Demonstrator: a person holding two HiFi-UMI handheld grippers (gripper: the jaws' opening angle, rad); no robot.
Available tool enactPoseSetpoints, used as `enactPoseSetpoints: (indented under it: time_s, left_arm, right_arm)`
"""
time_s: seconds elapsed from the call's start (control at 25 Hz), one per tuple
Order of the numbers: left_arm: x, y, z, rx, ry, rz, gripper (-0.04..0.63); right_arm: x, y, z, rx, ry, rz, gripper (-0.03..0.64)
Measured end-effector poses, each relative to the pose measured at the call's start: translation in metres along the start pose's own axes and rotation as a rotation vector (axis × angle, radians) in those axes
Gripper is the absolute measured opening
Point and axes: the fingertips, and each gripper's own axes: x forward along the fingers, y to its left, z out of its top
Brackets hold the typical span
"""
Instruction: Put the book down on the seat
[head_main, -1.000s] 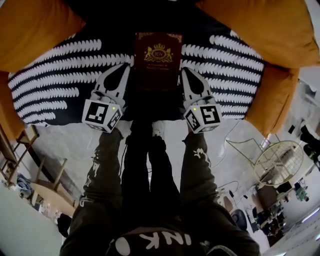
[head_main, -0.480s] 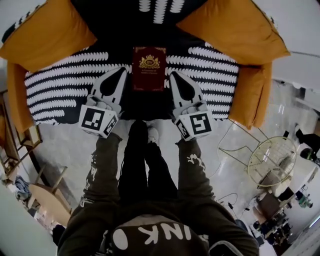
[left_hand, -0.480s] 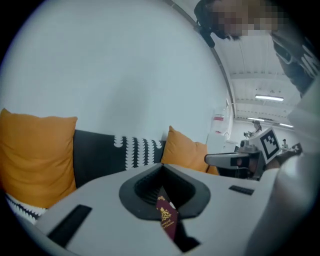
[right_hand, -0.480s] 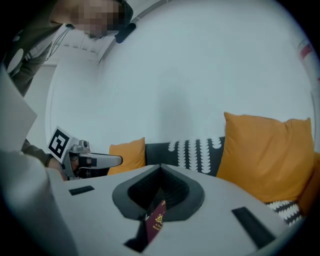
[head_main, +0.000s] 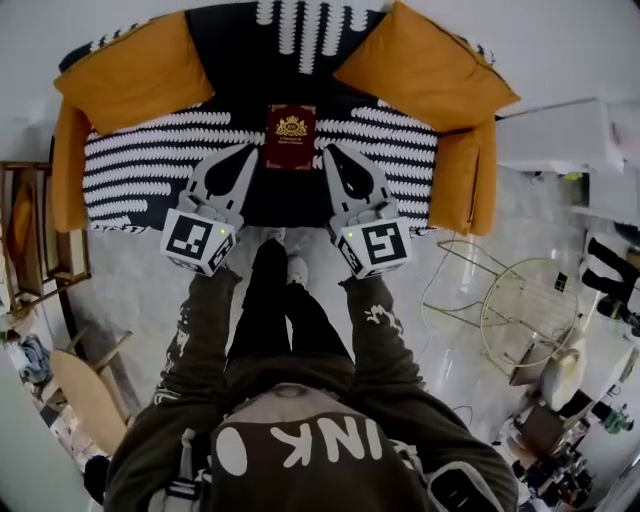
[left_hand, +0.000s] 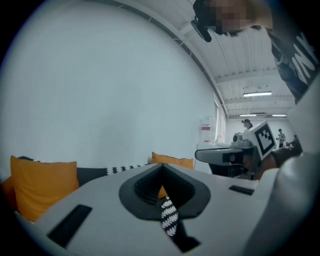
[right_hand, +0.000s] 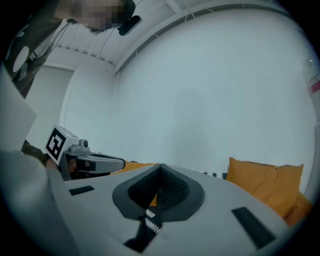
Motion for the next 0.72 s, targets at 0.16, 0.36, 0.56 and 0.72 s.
enactPoseSetpoints:
  time_s: [0.16,0.36,0.56,0.72]
  left_arm:
    - [-0.042,-0.030,0.052,0.027,-0.044,0.010,0.003]
    - [-0.093,-0.059,0.105,0.065,-0.092,0.027,0.003]
    - [-0.143,-0.080,0.144,0.100,-0.137,0.048,0.003]
    - [-0.194,-0.096,0.165,0.127,-0.177,0.056,0.003]
  right_arm:
    - [-0.039,0.028,0.054,-0.025,-0.048,-0.001,0.009]
    - [-0.080,0.066,0.113,-0.074,-0.108,0.005,0.009]
    - [-0.117,0.109,0.152,-0.113,-0.158,0.010,0.009]
    - [-0.148,0.151,0.168,-0.142,-0.189,0.005,0.009]
